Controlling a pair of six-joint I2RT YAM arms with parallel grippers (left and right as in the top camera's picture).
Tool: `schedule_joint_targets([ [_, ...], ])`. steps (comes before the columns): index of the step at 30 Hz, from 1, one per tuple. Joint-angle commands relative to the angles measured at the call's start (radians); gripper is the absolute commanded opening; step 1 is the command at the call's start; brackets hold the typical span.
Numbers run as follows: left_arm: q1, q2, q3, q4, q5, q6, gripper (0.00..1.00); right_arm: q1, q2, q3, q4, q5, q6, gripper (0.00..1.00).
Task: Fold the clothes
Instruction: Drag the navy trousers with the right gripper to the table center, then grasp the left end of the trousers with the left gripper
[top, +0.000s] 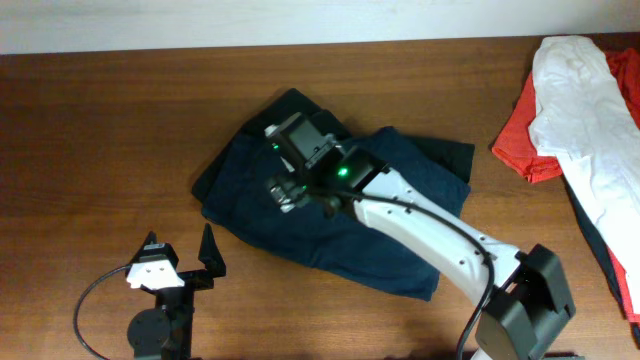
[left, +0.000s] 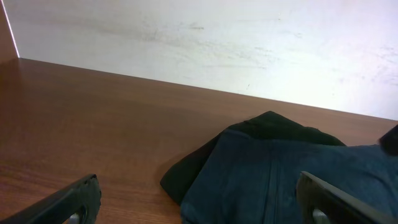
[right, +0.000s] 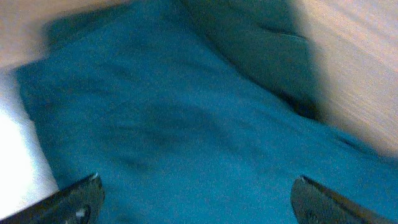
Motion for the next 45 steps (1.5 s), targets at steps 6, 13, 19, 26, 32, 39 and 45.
schedule_joint_targets([
  [6,0.005,-0.005,-0.007,0.000,-0.006,0.003,0.99,-0.601,-0.036,0.010,-0.217,-0.072,0.244,0.99],
  [13,0.005,-0.005,-0.007,0.000,-0.006,0.003,0.99,-0.835,-0.034,0.010,-0.346,-0.252,0.245,0.99],
  [19,0.005,-0.005,-0.007,0.000,0.002,0.002,0.99,-0.836,-0.126,0.010,-0.436,-0.337,0.271,0.99],
  [26,0.005,-0.005,-0.005,0.120,0.307,-0.033,0.99,-0.731,-0.371,0.009,-0.583,-0.342,0.271,1.00],
  [32,0.005,0.210,0.348,-0.156,0.259,0.103,0.99,-0.555,-0.418,-0.038,-0.572,-0.225,0.371,0.99],
  [39,0.006,1.011,0.777,-0.425,0.257,0.148,0.99,-0.553,-0.418,-0.129,-0.539,-0.199,0.372,0.99],
  [45,0.071,1.389,0.799,-0.421,0.291,-0.066,0.99,-0.553,-0.418,-0.158,-0.541,-0.177,0.371,0.99],
])
